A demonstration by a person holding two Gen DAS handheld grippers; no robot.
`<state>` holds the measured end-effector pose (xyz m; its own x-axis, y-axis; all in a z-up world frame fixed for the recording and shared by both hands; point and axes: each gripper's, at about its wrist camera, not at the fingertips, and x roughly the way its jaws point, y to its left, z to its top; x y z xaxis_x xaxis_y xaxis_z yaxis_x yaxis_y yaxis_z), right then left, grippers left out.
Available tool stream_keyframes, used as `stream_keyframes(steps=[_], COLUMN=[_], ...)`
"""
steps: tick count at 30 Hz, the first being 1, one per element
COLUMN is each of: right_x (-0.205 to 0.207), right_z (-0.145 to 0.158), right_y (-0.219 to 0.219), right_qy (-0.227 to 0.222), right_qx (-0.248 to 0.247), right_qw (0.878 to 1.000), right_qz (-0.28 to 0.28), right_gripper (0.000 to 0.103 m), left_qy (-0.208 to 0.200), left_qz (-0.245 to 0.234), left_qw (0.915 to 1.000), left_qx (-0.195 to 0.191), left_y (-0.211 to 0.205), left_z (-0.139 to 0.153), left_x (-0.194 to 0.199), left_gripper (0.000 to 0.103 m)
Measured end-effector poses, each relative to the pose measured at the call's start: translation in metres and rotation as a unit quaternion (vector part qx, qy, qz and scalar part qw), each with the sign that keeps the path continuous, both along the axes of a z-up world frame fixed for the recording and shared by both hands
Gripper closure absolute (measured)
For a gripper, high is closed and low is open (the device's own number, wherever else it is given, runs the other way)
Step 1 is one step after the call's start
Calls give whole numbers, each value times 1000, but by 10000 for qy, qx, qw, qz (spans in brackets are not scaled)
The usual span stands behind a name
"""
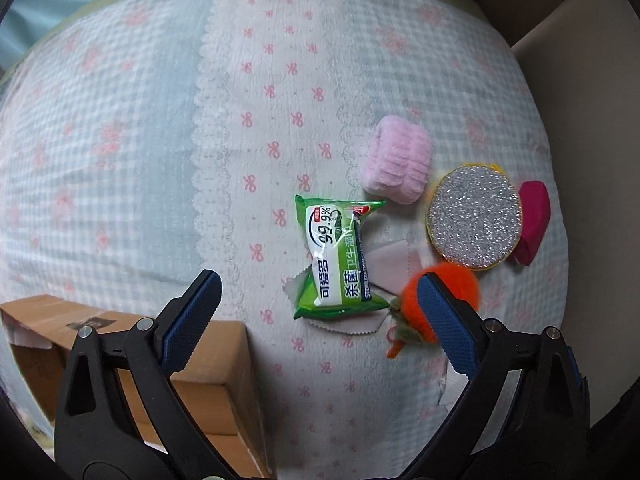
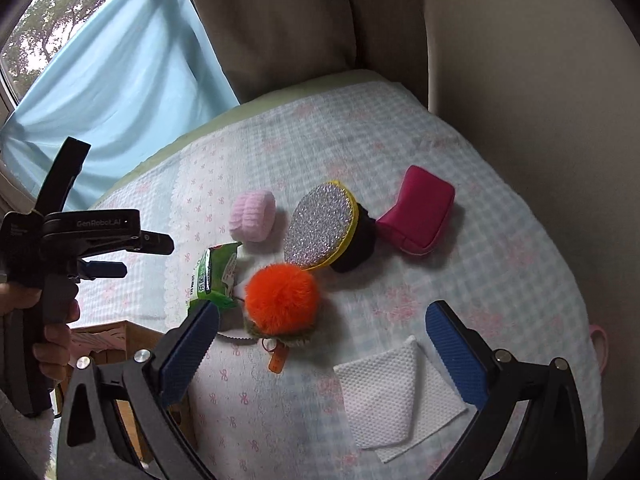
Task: Organize soft objects
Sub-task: 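Grasp the green wipe pack with the left tool while the right tool grasps the orange pompom, then lift and carry the wipe pack and pompom over the cardboard box with both tools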
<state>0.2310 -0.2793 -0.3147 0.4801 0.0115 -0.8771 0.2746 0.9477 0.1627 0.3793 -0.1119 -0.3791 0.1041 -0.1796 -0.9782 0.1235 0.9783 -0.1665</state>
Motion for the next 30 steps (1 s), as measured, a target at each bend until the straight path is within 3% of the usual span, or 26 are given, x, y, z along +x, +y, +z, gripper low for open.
stream_keyframes(steps=[7,12,15,16,20,22,30], right_x=[33,51,59,61,65,65,58], right_z=[-70,-103,-117,-120,-125,-124,-118], right_y=[16,23,27,28,27,26,24], right_qy=[295,367,383,399,341,314,204], right_qx=[340,518,646,671,719,720,710], right_qw=[9989,9980,9971,9969,9968,9969,9972], right_qz=[94,77,127,124,53,30,87], right_gripper=[7,18,37,44,60,67,71], left_qy=[579,770,868,856,695,679,482], left_qz=[113,125,154,152,77,26,25], left_qw=[9983,9969,9961,9962,9975,9975,9983], left_qx=[-38,59,7,-22,-129,-204,-318], left_y=[-9,-10,-8,-8,-9,-13,-13], left_z=[-63,-92,-104,-107,-106,-105,-95], left_x=[27,35,34,32,29,28,22], left_gripper=[11,28,34,35,65,68,73])
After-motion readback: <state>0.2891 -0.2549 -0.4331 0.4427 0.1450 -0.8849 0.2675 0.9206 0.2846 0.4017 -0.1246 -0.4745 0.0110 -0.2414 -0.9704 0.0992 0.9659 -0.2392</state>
